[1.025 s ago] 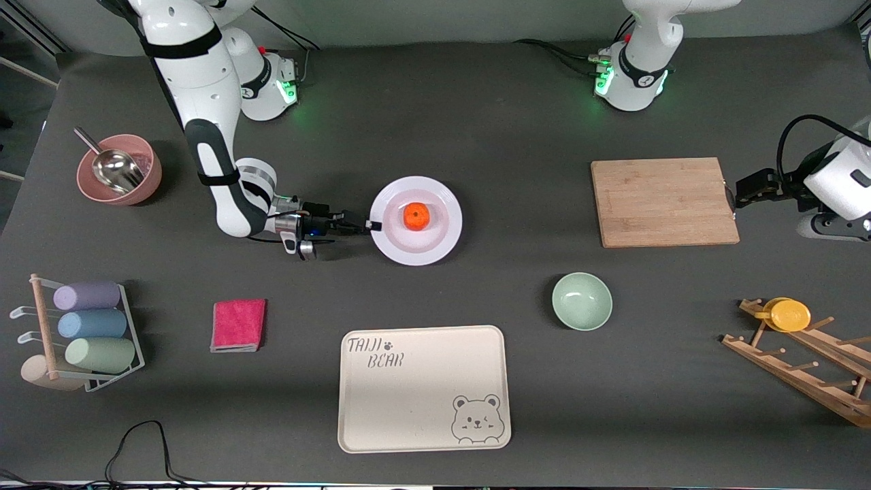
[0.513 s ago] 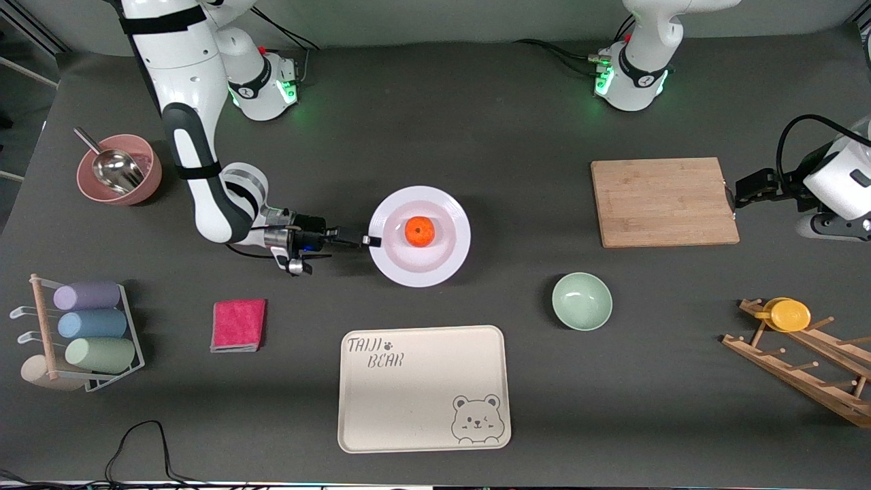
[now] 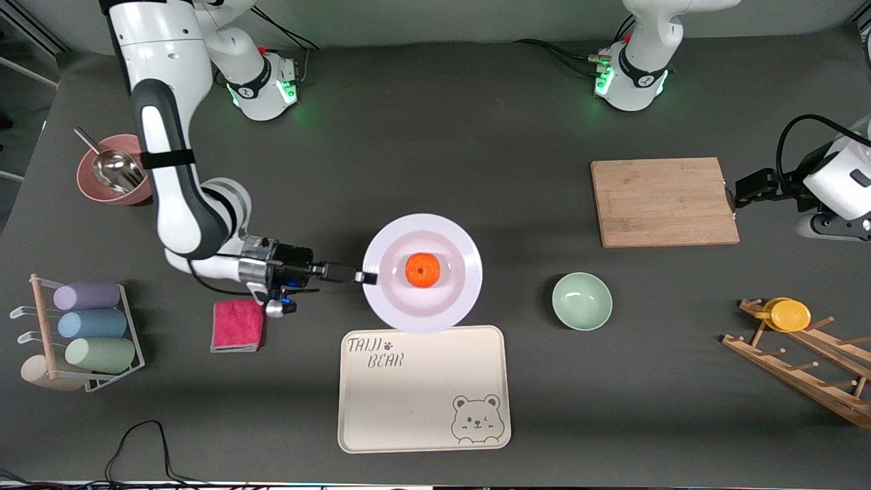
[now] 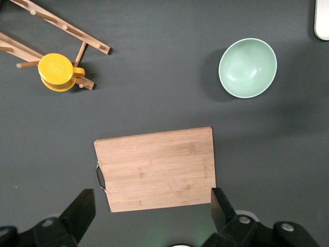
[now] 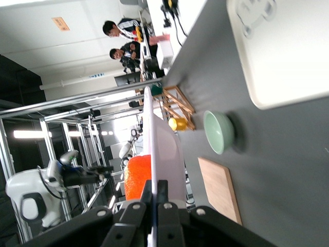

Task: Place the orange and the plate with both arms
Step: 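Carry the plate over the cream tray with the right gripper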

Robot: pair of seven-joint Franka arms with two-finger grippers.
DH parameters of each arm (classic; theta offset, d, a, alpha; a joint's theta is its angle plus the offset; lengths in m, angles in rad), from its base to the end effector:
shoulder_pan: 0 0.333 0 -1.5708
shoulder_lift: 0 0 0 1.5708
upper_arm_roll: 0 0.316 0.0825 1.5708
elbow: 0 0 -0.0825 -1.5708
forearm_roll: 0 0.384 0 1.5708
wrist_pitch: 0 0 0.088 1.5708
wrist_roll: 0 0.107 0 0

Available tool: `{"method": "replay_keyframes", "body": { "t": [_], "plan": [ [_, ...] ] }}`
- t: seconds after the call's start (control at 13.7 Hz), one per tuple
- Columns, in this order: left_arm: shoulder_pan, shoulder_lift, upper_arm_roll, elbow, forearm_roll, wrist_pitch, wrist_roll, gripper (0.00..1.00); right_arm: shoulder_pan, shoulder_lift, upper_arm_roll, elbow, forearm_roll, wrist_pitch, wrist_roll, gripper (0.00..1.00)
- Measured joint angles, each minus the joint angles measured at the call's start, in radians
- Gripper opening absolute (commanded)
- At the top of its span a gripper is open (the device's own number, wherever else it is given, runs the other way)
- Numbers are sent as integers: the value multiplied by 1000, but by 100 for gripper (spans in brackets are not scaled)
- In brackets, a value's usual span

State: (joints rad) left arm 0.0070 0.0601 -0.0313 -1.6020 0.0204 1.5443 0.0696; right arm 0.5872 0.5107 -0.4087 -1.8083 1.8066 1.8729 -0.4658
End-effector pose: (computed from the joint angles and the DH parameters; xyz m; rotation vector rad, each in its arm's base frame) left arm 0.5660 -0.0110 0.5741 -3.1168 0.1476 0.1846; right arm 0.6289 0.2174 0.3112 -1.7481 0.3242 0.0297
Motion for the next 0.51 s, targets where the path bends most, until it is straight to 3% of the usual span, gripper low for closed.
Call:
{"method": "replay_keyframes", "body": {
  "t": [0.22,0.51],
  "plan": [
    [0,0,0,0,0,-2,0,100,-49,110,-2,189,-6,1,83,0],
    [0,0,0,0,-1,-4,0,100,-109,335,-1,481,-4,1,166,0]
  ]
}}
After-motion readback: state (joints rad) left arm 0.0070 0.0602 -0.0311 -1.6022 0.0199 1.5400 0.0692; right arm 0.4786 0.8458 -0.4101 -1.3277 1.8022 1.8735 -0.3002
